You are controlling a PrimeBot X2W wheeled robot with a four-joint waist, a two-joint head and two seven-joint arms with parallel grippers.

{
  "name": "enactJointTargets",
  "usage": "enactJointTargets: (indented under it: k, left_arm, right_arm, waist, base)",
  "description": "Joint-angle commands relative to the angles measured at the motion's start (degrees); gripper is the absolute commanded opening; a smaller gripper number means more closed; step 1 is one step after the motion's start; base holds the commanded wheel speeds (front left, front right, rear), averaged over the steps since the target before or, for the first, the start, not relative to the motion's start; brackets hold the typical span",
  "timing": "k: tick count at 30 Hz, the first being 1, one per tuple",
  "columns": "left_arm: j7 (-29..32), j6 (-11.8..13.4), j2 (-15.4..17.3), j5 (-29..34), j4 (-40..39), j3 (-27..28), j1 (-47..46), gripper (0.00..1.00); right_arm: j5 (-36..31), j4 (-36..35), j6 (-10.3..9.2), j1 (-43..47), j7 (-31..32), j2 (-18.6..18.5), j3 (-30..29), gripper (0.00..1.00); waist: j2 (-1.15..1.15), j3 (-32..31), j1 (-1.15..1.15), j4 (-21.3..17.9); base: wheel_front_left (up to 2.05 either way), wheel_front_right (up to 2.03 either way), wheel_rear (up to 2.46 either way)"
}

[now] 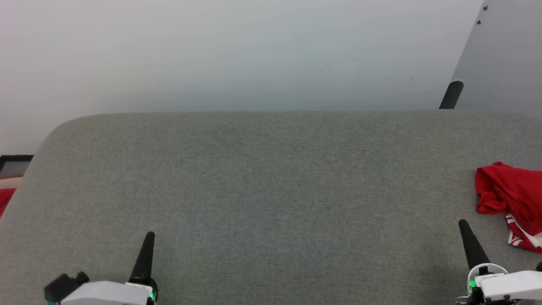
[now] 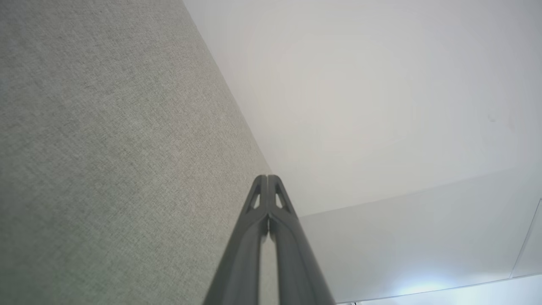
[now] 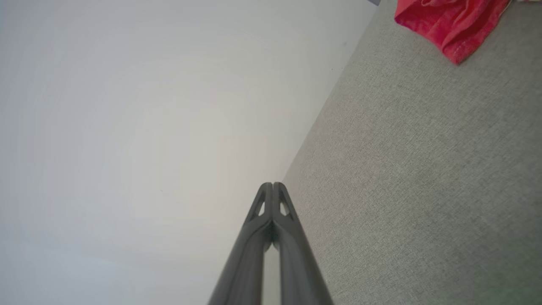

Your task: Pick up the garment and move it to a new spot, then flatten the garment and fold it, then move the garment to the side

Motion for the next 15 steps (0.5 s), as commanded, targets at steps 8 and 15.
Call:
enactJointTargets:
  k: [8,15]
  left_arm:
    - [1.25,-0.52,-0.54,-4.63,0.18,0.79,-2.03,0.0]
    - [2.05,-0.7,-0.97,-7.55,0.44,1.17,-2.66,0.0]
  right_arm:
    - [5.01,0.46,0.0,-1.91,0.65,0.05,-0.1,0.0]
    - [8.0,1.05,0.01,-2.54,1.03,0.11,-0.11,0.0]
  waist:
    - [0.0,0.28,0.0,-0.23]
    - [0.0,0.51,0.0,-0.41]
  base:
    - [0.0,0.0,0.0]
    - [0.0,0.0,0.0]
